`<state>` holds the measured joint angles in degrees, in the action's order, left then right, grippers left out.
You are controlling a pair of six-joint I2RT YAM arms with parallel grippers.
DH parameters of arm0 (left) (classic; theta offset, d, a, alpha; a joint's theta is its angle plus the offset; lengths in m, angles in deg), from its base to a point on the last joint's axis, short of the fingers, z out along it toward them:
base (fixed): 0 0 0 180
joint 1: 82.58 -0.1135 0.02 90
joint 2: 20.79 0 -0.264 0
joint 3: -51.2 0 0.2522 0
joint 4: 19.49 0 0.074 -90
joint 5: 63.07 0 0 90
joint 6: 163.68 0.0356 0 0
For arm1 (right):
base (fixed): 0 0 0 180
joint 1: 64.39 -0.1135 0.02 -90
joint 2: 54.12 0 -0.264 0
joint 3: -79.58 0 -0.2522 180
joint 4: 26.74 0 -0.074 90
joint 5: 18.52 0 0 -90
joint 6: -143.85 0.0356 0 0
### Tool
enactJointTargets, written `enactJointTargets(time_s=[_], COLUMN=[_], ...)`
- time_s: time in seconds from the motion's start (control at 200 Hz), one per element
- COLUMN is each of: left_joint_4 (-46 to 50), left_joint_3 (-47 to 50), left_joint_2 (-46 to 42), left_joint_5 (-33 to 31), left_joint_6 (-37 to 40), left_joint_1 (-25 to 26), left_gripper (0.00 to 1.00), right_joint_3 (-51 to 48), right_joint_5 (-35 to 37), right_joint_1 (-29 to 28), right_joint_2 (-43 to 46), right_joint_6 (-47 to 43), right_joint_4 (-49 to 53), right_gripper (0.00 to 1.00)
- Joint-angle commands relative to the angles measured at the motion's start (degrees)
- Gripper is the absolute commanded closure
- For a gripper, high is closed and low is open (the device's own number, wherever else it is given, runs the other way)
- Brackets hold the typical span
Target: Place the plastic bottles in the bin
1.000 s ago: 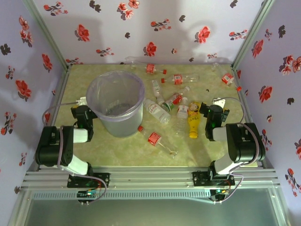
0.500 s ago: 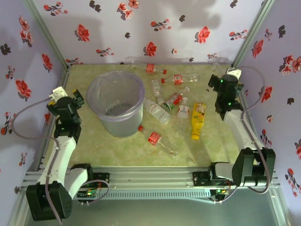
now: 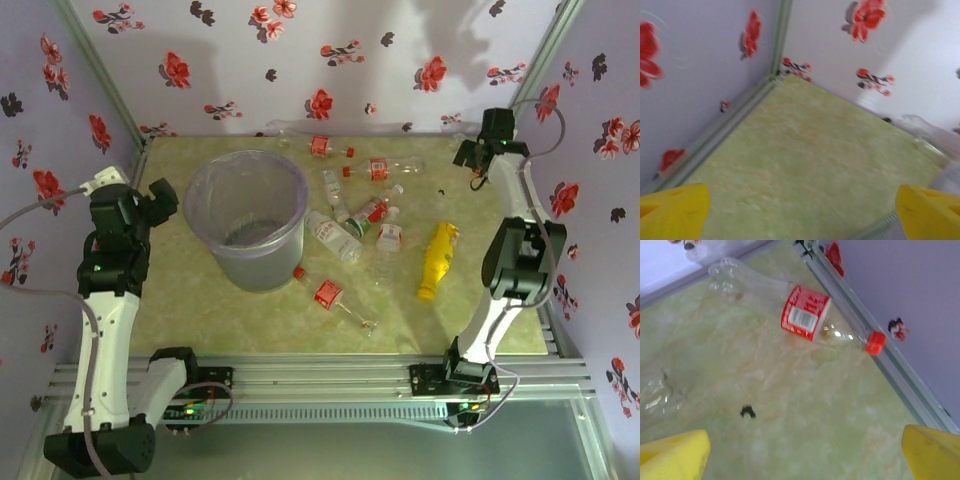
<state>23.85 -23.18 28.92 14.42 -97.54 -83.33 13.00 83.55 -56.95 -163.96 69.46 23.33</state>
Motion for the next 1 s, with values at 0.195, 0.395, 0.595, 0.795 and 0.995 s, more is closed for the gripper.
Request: enactJointTargets(time_s=[0.195,0.395,0.595,0.795,0.995], left_joint_4=[2.16,0.59,-0.46,-2.67,-3.44], left_joint_3=[-1.42,-1.47,-1.06,-0.38,0.14], left_joint_2=[0.18,0.21,0.21,0.86,1.22], left_joint_5=[11.9,13.34,14.71,16.04,16.38], left_joint_6=[-2.46,-3.32,-4.03,-5.49,-5.75], left_joint_1=[1.0,1.1,1.19,1.19,1.13], left_gripper=[0.03,0.03,0.03,0.03,0.03], right_joint_3=[23.78,29.91,32.8,29.99,22.88], right_joint_5=[-5.97,-7.46,-7.72,-10.78,-15.65], right_joint_1=[2.09,3.94,4.81,4.8,4.45], right_joint_2=[-19.36,-26.06,-30.4,-30.61,-27.28], right_joint_6=[-3.78,-2.79,-4.91,-5.84,-6.04], right_joint_4=[6.32,5.08,8.16,8.67,8.95], right_gripper=[0.01,0.01,0.01,0.01,0.04])
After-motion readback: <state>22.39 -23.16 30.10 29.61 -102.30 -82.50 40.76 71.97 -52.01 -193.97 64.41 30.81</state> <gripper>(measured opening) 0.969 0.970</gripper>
